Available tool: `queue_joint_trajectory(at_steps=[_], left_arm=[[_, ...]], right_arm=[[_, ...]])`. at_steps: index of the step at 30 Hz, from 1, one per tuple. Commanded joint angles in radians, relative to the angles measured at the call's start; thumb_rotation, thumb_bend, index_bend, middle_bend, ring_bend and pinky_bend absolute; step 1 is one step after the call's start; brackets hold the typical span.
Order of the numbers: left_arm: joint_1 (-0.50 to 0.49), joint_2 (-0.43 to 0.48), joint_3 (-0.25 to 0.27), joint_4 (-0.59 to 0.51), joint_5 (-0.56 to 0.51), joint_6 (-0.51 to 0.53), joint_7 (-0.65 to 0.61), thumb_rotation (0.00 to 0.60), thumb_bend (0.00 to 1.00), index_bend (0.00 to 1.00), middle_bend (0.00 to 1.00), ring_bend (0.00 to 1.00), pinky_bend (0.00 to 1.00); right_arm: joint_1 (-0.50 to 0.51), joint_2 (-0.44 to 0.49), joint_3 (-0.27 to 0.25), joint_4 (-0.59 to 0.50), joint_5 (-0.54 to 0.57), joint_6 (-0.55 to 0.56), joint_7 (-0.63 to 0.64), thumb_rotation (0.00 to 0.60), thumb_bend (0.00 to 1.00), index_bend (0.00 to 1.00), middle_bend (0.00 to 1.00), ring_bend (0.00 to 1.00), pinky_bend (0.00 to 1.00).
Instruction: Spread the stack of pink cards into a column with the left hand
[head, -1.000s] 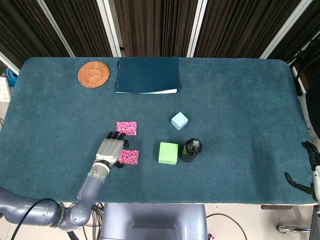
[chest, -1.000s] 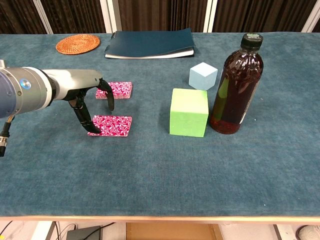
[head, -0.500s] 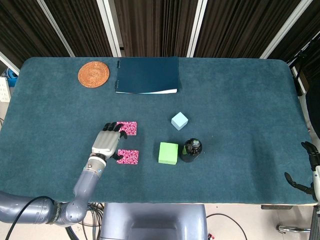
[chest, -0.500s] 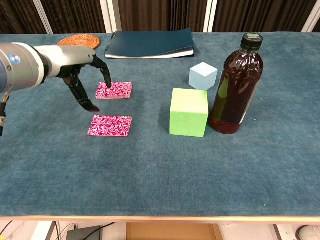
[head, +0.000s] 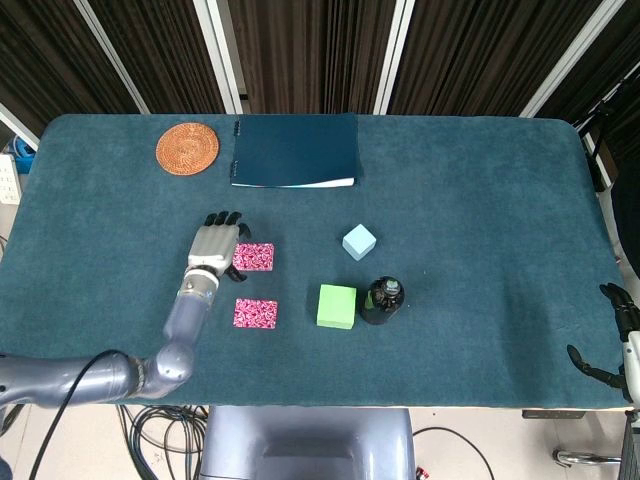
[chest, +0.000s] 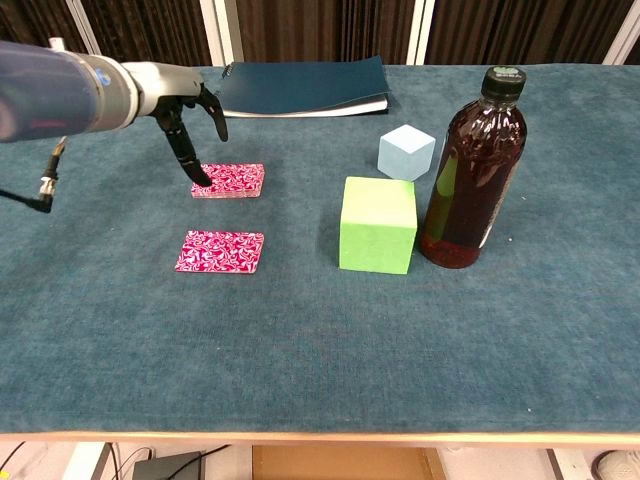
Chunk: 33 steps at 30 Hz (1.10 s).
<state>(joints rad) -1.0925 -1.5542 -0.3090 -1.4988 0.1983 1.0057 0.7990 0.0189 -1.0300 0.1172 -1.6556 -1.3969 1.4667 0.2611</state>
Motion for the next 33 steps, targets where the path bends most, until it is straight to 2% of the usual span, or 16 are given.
queue_joint_trajectory(at_steps=[1,10,33], left_arm=[[-0.048,-0.033,-0.015,0.074,-0.062,-0.04,0.037,0.6,0.12,0.36,0.14,0.01,0.0],[-0.078,-0.08,-0.005,0.164,-0.134,-0.076,0.063,0.6,0.12,0.37,0.14,0.01,0.0],[-0.116,-0.136,-0.012,0.238,-0.182,-0.079,0.092,0.6,0.14,0.41,0.14,0.01,0.0]], right_arm=[[-0.001,0.0,0.0,0.001,0.001,0.001,0.001,0.6,0.27,0.1,0.07,0.14,0.19],[-0.001,0.002,0.001,0.004,0.003,-0.002,0.008,0.6,0.27,0.1,0.07,0.14,0.19],[0.0,0.001,0.001,0.006,0.002,-0.004,0.014,0.6,0.27,0.1,0.07,0.14,0.19]])
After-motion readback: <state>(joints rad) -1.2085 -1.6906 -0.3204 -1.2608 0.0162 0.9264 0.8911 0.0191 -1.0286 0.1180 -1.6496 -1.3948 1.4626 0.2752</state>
